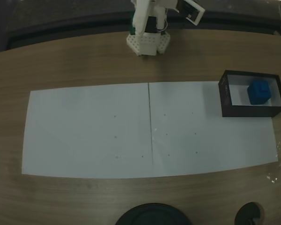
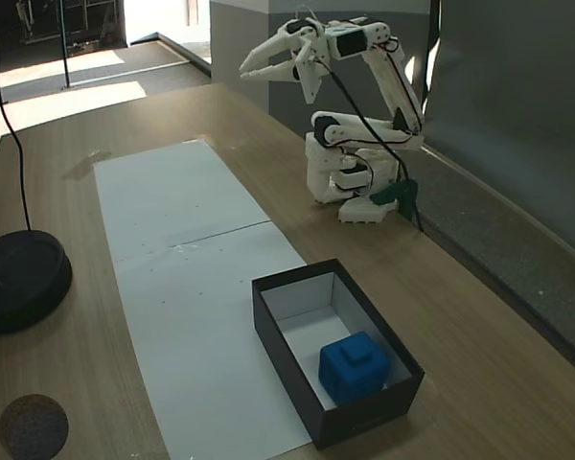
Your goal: Grab a blue square and put it in the box.
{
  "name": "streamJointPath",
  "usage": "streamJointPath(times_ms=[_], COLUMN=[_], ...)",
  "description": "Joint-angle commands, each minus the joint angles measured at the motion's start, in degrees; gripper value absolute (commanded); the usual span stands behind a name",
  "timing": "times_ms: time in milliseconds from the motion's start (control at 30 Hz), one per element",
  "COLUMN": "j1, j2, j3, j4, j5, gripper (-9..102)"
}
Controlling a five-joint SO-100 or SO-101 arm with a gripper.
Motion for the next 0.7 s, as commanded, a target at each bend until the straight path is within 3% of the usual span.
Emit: streamJointPath(times_ms=[0, 300, 467, 667], j1=[0.35, -3.43, -10.37, -11.6], j2=[4.13, 4.39, 4.39, 4.39], j3=[5.19, 18.9, 27.42, 36.39], j4=[-4.22, -8.53, -7.82, -7.65], j5=[0.26, 3.25, 1.93, 1.85], gripper=[0, 0, 0, 0])
